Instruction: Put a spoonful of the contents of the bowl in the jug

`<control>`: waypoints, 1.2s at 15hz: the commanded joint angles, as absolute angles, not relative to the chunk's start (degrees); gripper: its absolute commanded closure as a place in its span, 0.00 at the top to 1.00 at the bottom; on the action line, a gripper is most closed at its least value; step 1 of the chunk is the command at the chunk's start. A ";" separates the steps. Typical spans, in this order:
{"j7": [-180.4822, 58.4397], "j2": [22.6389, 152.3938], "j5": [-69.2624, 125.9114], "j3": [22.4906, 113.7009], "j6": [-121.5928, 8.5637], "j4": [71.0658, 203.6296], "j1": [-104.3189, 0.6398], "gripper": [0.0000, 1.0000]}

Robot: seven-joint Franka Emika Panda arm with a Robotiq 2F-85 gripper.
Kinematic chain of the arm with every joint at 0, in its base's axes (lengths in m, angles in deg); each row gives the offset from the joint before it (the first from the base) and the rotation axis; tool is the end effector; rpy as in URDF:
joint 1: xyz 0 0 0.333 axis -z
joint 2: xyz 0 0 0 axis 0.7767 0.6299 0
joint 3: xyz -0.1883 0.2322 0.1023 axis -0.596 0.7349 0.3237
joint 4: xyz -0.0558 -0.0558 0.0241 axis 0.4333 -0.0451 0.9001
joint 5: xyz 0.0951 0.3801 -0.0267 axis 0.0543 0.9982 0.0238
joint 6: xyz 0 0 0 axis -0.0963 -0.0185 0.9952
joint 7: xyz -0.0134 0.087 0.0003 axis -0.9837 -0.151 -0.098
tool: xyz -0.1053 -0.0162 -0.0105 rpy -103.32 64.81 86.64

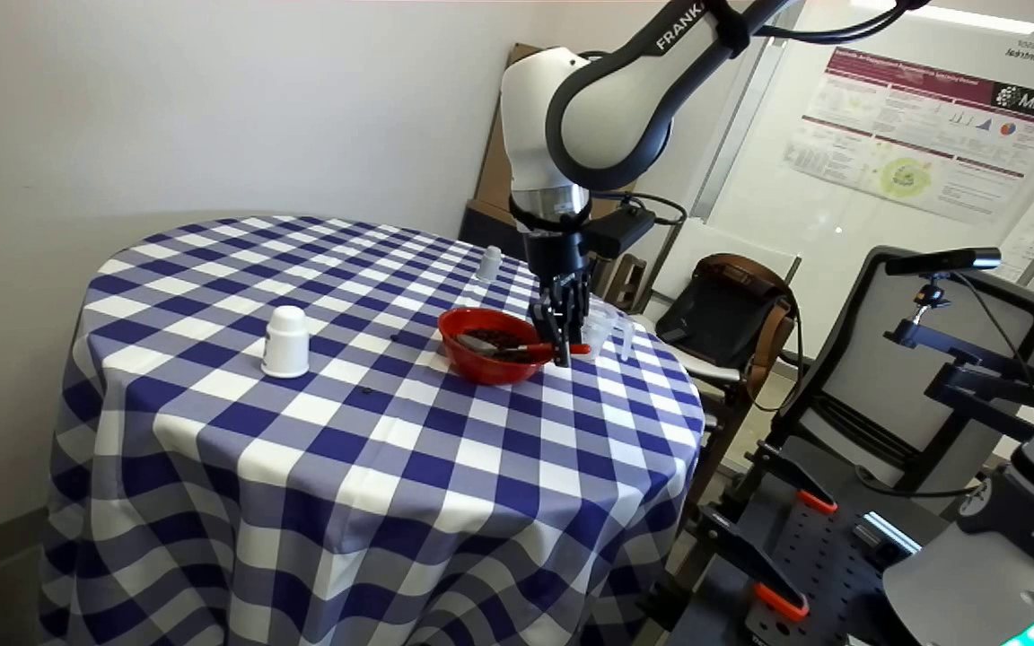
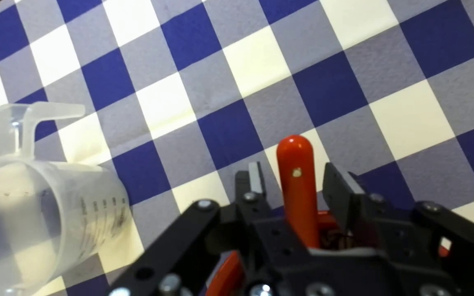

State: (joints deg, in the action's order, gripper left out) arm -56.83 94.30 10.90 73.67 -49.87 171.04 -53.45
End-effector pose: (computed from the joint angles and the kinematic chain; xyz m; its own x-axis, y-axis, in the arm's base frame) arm 0.5108 0.0268 0.1718 0.9259 0.1366 -0.3522 0.2249 -0.9484 0.2234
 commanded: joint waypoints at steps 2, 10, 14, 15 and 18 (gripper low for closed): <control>-58.03 94.85 11.46 72.65 -51.18 170.44 -54.49 0.08; -58.70 94.25 11.66 72.69 -51.45 170.77 -54.27 0.11; -56.51 93.42 8.31 71.74 -50.04 171.06 -55.97 0.11; -54.65 93.19 5.13 70.87 -49.08 171.16 -57.44 0.11; -50.00 92.87 -4.85 68.99 -46.22 171.44 -61.14 0.11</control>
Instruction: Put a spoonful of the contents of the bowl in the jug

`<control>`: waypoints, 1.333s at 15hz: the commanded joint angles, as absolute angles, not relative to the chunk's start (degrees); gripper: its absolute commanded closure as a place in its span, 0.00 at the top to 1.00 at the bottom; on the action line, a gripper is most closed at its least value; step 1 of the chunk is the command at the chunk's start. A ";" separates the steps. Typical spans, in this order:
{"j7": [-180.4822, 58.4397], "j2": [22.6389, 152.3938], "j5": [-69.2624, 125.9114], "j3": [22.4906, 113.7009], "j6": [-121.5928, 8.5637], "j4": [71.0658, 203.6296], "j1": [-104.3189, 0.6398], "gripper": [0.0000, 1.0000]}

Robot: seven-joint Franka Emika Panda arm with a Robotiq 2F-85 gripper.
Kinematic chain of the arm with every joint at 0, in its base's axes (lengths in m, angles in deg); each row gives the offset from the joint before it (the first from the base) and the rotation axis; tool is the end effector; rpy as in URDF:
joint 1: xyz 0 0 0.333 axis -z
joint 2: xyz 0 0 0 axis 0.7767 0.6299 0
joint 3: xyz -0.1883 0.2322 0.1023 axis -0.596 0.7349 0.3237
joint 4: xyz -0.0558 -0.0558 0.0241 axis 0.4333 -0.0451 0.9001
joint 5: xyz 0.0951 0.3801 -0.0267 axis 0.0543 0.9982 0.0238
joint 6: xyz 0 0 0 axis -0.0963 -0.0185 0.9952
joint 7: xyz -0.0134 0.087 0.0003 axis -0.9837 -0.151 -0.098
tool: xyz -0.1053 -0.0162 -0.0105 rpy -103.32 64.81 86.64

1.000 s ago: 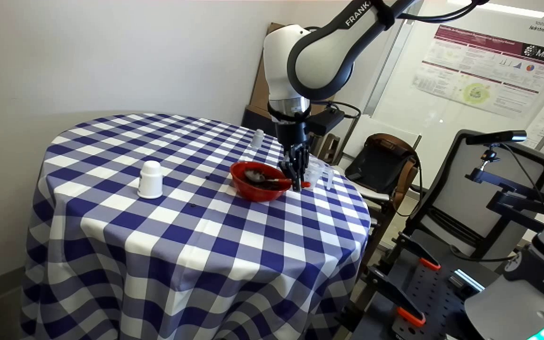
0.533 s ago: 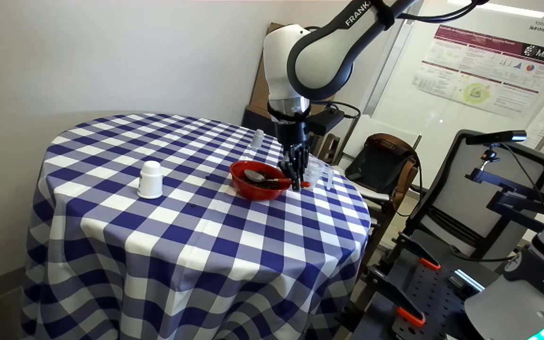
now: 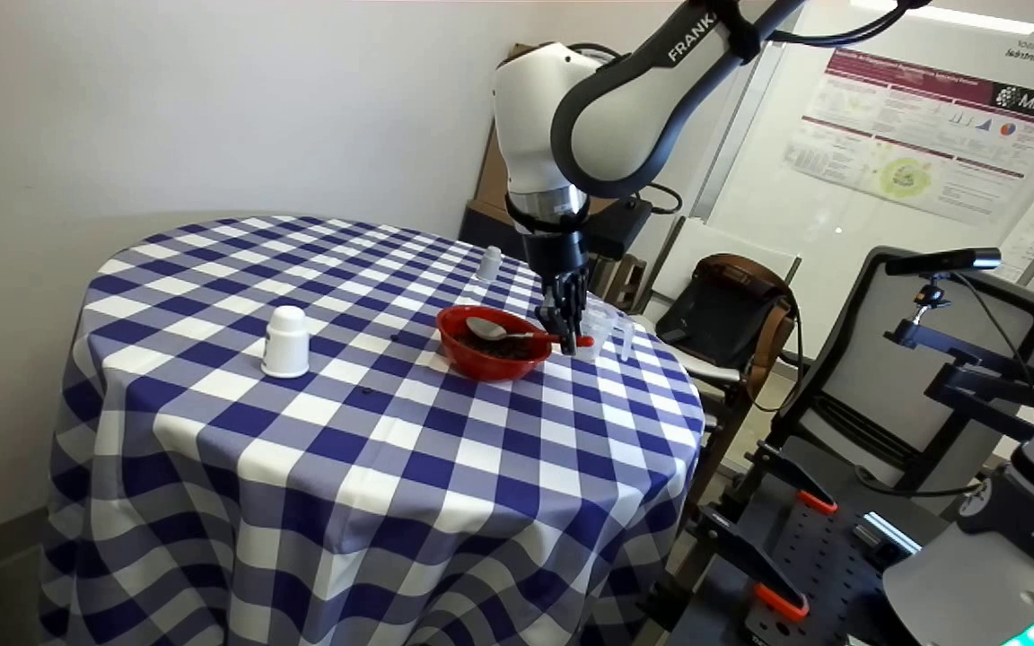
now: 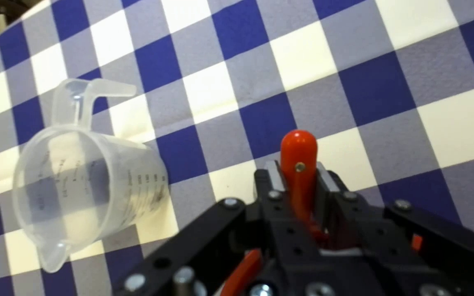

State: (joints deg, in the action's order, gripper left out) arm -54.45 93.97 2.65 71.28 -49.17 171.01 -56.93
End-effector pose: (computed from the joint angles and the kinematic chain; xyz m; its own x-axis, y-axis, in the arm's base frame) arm 0.5120 0.0309 0.1755 0.9143 0.1970 -0.3538 0.3180 -0.8903 0.3259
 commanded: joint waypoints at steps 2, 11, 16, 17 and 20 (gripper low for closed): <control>-46.88 93.01 -10.83 68.91 -43.72 171.47 -62.86 0.11; -45.02 93.43 -21.02 74.13 -37.86 173.16 -63.98 0.11; -45.24 94.39 -22.04 76.13 -36.52 173.95 -64.26 0.11; -45.45 94.71 -22.03 76.45 -36.26 173.99 -64.25 0.11; -45.47 95.39 -22.41 77.14 -35.54 174.22 -64.43 0.11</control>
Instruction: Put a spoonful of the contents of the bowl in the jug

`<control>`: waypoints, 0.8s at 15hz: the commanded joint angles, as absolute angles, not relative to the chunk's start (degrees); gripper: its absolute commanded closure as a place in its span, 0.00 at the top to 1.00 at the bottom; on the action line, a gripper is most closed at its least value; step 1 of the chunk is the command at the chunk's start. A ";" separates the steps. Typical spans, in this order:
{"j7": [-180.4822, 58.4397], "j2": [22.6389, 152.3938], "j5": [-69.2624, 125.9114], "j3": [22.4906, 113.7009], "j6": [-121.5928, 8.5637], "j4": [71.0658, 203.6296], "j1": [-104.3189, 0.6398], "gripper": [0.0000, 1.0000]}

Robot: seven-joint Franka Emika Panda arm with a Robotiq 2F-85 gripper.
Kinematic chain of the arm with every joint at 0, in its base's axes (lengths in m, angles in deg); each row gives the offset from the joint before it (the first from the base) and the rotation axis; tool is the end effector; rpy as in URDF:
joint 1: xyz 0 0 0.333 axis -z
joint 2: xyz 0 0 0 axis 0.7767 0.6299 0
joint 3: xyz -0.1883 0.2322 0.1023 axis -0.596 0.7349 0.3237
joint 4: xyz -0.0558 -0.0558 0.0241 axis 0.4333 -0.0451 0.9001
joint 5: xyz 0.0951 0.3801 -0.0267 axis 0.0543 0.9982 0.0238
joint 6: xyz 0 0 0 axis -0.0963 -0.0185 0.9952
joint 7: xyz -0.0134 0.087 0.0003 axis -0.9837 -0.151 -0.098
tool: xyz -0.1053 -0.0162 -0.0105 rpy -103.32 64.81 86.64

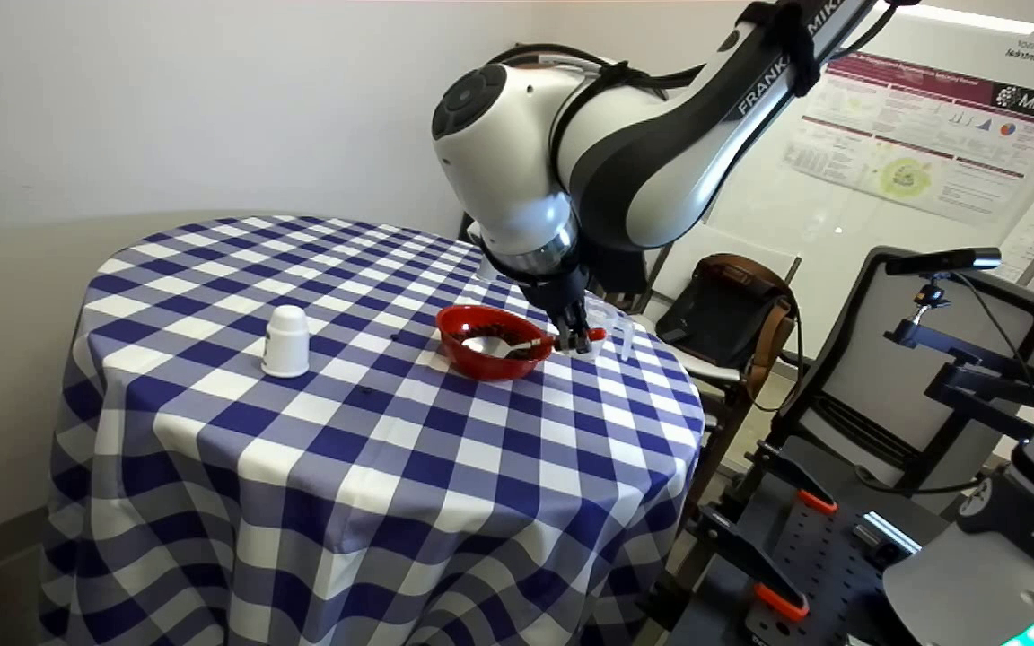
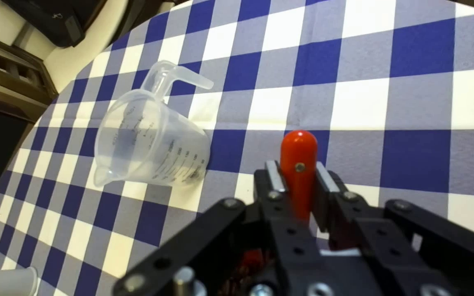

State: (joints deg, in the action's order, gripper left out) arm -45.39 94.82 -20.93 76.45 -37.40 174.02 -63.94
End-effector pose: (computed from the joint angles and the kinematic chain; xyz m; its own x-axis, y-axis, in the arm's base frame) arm 0.4677 0.1002 0.1561 0.7771 0.3661 -0.5120 0.6243 -0.5516 0.5531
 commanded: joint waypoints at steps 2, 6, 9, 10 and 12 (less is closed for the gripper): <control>-45.73 95.77 -22.33 77.62 -35.67 174.57 -64.39 0.11; -46.29 95.83 -20.64 78.53 -36.67 175.12 -63.85 0.11; -46.24 95.75 -18.67 78.66 -36.92 174.87 -63.29 0.11; -46.41 95.68 -17.88 78.62 -37.05 174.75 -63.04 0.11; -47.12 95.45 -15.81 78.57 -37.48 174.54 -62.47 0.11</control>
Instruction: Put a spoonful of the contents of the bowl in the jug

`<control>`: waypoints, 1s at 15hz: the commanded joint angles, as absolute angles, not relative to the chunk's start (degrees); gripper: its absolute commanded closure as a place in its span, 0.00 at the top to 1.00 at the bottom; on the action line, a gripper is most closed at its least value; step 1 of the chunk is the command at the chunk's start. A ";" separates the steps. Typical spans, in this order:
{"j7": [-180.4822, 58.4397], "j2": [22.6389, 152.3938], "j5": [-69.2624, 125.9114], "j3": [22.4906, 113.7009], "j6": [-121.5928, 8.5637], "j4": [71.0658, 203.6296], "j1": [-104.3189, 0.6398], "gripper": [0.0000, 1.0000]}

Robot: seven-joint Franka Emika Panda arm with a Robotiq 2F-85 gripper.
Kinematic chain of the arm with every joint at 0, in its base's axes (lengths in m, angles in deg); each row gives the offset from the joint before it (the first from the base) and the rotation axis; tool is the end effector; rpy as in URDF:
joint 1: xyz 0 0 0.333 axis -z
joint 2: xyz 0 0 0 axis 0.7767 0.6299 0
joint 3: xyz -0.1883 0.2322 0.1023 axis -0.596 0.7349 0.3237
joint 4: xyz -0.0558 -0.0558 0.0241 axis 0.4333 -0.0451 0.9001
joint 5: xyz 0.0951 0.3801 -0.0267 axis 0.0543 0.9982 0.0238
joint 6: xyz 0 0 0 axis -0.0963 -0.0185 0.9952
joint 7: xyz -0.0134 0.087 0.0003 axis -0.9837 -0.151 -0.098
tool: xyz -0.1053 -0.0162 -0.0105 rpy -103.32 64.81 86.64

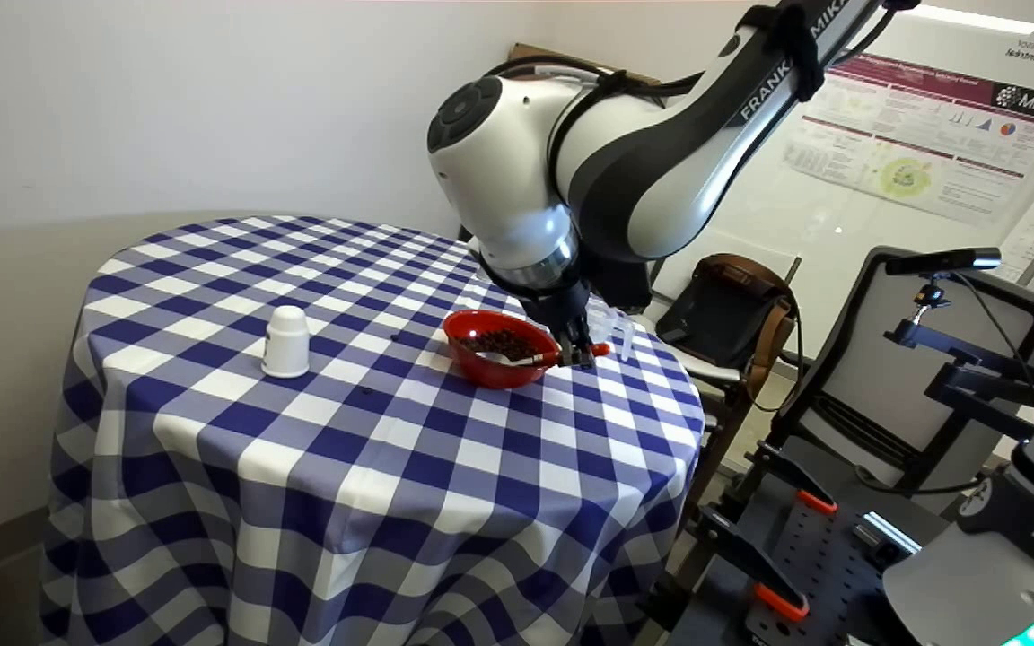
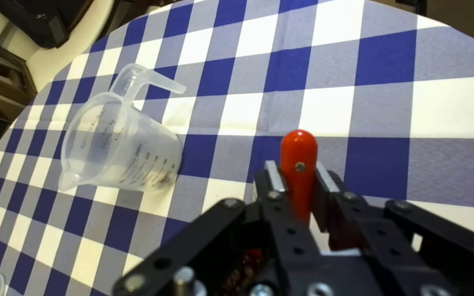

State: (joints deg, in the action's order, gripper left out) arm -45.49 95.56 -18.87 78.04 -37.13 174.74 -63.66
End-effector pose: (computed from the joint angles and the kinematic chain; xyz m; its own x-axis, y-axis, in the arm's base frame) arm 0.4554 0.1099 0.1460 0.7624 0.3652 -0.5343 0.6373 -0.5672 0.5216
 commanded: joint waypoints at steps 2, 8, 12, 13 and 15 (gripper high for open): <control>-48.56 95.06 -13.13 78.58 -38.15 174.33 -61.69 0.11; -55.55 93.52 -4.57 78.31 -41.67 174.00 -59.10 0.11; -60.34 92.82 0.99 78.02 -43.45 173.74 -57.97 0.11; -61.40 92.56 2.30 77.98 -43.74 173.75 -57.82 0.11; -63.53 92.01 5.14 77.98 -44.30 173.80 -57.52 0.11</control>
